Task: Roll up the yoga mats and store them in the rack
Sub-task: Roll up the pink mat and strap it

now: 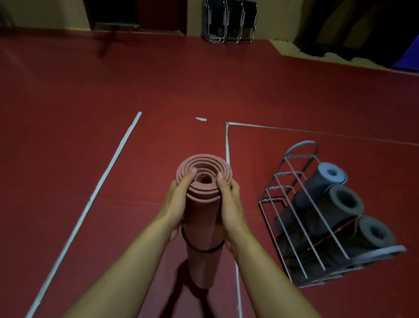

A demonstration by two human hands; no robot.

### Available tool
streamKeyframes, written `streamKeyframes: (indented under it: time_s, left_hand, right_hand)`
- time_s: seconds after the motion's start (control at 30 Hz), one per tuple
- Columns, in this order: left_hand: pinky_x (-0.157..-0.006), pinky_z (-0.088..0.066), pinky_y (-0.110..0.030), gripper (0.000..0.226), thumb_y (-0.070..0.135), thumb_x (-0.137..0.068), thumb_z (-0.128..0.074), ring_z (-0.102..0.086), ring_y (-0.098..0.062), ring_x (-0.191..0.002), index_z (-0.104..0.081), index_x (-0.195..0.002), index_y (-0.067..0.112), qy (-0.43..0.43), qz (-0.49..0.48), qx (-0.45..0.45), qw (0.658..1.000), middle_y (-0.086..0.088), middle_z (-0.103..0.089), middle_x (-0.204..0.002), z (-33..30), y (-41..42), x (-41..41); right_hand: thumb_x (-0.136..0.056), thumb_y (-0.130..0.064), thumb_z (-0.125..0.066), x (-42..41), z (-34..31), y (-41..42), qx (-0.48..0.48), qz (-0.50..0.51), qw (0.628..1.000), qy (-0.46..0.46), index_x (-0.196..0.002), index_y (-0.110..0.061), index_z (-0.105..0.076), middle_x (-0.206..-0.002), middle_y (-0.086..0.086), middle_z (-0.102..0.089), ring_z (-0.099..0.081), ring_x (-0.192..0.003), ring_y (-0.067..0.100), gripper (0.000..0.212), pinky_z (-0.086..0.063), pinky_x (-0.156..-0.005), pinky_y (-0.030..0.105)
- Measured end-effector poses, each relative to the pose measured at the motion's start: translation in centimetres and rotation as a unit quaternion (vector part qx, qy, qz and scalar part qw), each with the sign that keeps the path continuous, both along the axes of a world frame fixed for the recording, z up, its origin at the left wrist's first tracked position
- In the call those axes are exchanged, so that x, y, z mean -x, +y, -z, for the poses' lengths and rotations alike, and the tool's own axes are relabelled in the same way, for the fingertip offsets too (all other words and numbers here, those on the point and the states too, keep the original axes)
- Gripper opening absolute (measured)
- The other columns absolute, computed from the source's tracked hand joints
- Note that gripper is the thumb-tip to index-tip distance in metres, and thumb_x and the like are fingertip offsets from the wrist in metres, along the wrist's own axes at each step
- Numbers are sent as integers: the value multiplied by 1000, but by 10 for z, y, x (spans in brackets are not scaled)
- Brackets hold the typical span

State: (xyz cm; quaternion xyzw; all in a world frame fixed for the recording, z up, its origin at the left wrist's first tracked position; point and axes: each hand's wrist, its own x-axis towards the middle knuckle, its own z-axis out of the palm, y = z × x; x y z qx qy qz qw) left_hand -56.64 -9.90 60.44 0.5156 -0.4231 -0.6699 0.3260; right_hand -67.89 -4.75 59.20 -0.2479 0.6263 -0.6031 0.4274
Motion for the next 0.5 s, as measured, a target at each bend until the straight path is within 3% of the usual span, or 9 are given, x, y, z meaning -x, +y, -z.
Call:
streamKeyframes:
  time_s: [0.07, 0.17, 0.27, 0.33, 0.5]
  left_hand:
    - [-78, -51, -38, 46, 62, -91, -61, -58, 0, -96, -63, -129, 36, 12, -9, 15, 1000, 19, -63, -115, -46, 0, 9]
    - [-96, -52, -48, 51, 65, -87, -62, -59, -1, -101, -65, -127, 34, 21, -7, 51, 998, 24, -62, -110, -118, 3, 20]
    - [-109, -47, -52, 75, 84, -69, -64, -63, -11, -116, -69, -124, 34, -1, -10, 100, 995, 16, -70, -120, -192, 12, 30]
    - [-111, -45, -50, 76, 83, -66, -63, -63, -10, -118, -70, -123, 32, -2, -7, 132, 991, 14, -70, -123, -230, 20, 37]
    - [-109, -44, -56, 78, 81, -63, -60, -62, -15, -119, -66, -125, 34, -6, 40, 162, 986, 15, -68, -126, -309, 32, 57]
  right_hand:
    - [-70, -74, -69, 7, -56, 3, 28, 6, 1000, -3, -138, -30, -53, -135, -2, -65, -61, -125, 13, 83, -45, -113, 46]
    - [-96, -46, -64, 17, -129, 7, 66, 14, 998, -10, -132, -25, -56, -130, 1, -67, -62, -118, 12, 42, -47, -109, 40]
    - [-95, -46, -63, 26, -197, 16, 92, 28, 995, -15, -134, -24, -56, -131, 2, -67, -62, -122, 15, 45, -46, -111, 44]
    - [-92, -49, -64, 31, -235, 28, 114, 39, 993, -12, -135, -23, -56, -129, 0, -68, -62, -123, 15, 50, -45, -112, 44]
    - [-106, -31, -52, 56, -305, 50, 153, 33, 987, -25, -138, -19, -54, -128, -1, -68, -63, -121, 13, 35, -49, -106, 34]
